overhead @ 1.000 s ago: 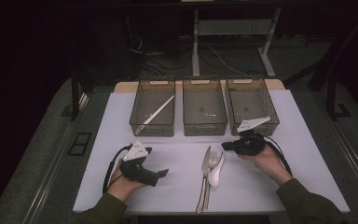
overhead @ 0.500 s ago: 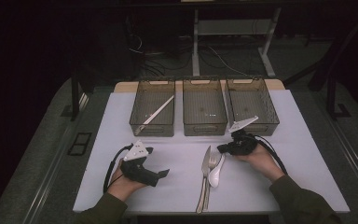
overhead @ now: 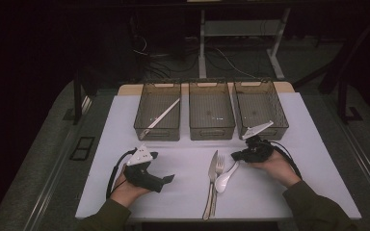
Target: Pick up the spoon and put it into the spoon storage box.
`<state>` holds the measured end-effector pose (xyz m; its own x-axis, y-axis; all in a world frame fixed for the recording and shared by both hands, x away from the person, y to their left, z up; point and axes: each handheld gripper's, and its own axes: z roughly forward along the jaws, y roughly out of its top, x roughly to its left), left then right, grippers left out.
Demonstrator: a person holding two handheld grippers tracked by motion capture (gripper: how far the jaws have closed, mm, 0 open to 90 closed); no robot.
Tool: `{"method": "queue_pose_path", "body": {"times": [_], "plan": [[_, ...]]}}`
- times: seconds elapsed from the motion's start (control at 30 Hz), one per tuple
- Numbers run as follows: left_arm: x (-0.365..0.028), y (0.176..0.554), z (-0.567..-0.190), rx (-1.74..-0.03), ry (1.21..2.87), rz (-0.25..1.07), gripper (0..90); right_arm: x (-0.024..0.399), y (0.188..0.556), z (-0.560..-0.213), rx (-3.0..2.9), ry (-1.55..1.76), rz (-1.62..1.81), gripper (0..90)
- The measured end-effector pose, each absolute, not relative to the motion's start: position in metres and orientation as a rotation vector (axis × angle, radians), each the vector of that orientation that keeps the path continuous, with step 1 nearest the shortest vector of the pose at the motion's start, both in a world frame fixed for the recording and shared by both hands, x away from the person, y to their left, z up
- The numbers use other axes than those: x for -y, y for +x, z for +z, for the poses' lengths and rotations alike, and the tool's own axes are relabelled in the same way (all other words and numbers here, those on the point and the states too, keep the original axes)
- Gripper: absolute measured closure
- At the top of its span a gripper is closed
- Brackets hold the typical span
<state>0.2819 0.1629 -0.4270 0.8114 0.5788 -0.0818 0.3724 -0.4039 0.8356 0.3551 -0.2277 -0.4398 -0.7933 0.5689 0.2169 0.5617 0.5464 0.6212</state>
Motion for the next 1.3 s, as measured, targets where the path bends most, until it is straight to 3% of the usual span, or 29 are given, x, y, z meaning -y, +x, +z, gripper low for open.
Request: {"method": "queue_pose_path", "body": {"times": [0.57,1.03,1.3], "plan": [[-0.161,0.283,-0.427,-0.691,2.038,0.258,0.0,0.252,0.325,-0.437,-2.77,0.989,1.064,89.5],[-0.161,0.283,-0.426,-0.681,2.033,0.255,0.0,0.253,0.324,-0.436,-2.78,0.946,1.11,89.3],[-0.162,0.282,-0.424,-0.677,2.033,0.257,0.0,0.251,0.316,-0.429,-2.805,0.834,1.157,81.4]]}}
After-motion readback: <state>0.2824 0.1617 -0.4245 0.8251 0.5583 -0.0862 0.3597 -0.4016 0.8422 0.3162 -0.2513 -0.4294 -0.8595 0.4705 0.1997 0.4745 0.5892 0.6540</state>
